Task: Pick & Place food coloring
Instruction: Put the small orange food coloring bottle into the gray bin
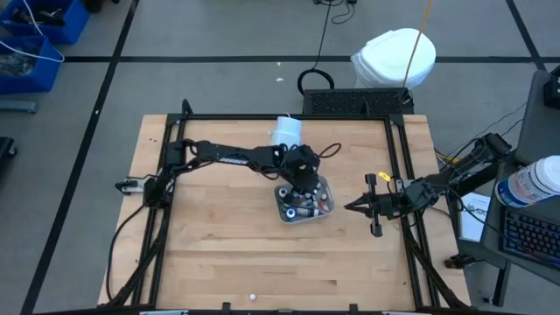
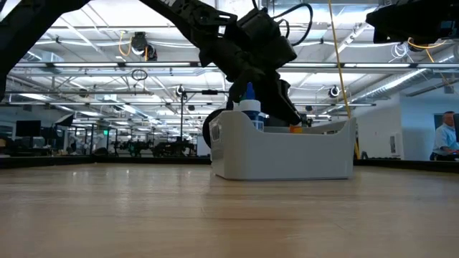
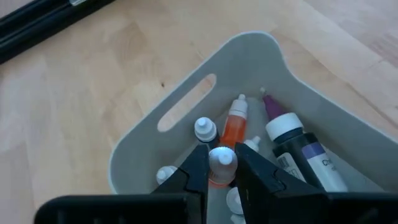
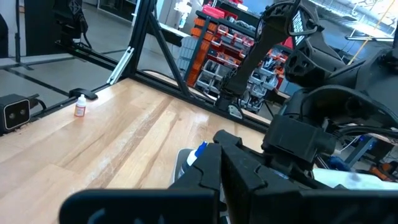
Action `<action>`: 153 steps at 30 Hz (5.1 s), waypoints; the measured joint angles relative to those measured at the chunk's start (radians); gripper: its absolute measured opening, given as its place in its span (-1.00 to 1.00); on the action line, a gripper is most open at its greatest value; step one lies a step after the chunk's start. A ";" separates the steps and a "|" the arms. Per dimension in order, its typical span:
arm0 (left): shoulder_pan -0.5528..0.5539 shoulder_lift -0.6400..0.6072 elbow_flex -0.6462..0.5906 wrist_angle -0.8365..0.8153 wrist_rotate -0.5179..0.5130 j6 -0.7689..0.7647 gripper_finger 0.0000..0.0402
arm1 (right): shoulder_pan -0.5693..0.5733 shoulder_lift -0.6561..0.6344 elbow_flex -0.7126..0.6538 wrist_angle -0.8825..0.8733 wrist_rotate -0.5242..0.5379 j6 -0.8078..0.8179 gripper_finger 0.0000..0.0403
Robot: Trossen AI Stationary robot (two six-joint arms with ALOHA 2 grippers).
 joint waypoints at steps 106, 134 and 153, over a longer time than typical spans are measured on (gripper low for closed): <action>-0.890 -0.153 -0.503 0.339 -0.412 -1.107 -0.63 | 0.000 0.000 0.000 -0.015 0.001 0.067 -1.00; -0.287 -0.144 -0.023 0.204 -0.475 -0.478 -0.64 | 0.000 0.008 0.000 -0.012 0.001 0.052 -1.00; 0.002 -0.032 0.133 -0.141 0.070 0.174 -0.64 | 0.000 0.008 0.000 -0.015 0.002 0.018 -1.00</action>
